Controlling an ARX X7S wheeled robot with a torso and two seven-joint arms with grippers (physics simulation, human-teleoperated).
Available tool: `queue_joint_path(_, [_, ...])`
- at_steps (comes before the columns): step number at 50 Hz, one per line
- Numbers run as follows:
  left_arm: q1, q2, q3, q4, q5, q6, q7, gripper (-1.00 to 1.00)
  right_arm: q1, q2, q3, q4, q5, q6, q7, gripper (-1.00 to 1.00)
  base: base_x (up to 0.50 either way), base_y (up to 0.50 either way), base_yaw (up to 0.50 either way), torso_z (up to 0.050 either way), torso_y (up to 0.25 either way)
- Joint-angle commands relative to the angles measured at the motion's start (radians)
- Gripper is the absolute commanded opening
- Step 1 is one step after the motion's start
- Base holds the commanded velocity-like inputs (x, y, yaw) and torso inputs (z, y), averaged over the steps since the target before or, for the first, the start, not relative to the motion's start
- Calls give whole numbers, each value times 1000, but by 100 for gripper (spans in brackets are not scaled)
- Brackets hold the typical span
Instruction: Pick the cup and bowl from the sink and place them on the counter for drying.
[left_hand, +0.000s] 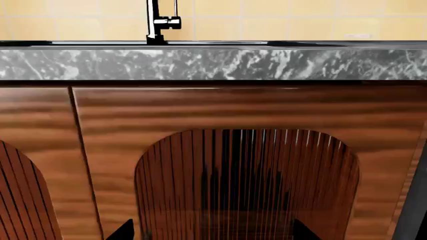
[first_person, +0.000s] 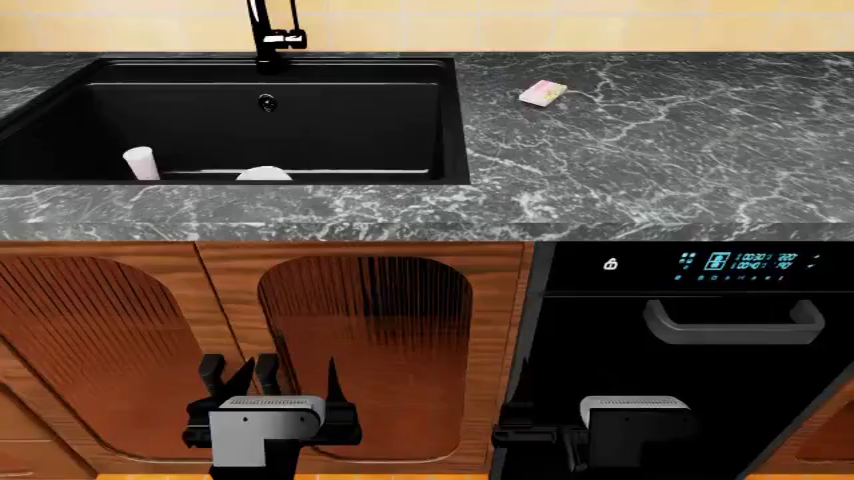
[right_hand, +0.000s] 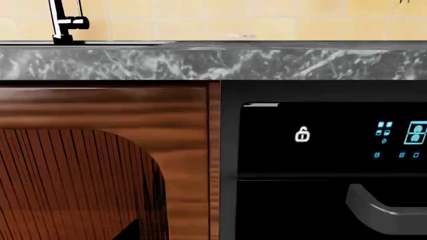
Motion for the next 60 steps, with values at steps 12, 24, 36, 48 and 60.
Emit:
queue_joint_path(12, [-3, -49, 59, -4, -42, -2, -59, 100, 11, 45, -55, 15, 51, 9, 58, 100, 0, 0, 0, 0, 0])
queue_joint_path(24, [-11, -66, 88, -13, -54, -7, -83, 100, 12, 65, -85, 20, 55, 8, 86, 100, 0, 224, 0, 0, 0])
queue_joint_path(36, [-11, -80, 105, -18, -68, -2, -99, 100, 15, 80, -101, 24, 68, 6, 104, 100, 0, 500, 0, 0, 0])
queue_joint_path(48, [-15, -93, 121, -23, -82, -5, -115, 100, 19, 94, -117, 21, 78, 13, 122, 100, 0, 500, 0, 0, 0])
queue_joint_path(60, [-19, -106, 140, -29, -87, -2, -131, 100, 20, 106, -131, 23, 93, 13, 136, 100, 0, 500, 0, 0, 0])
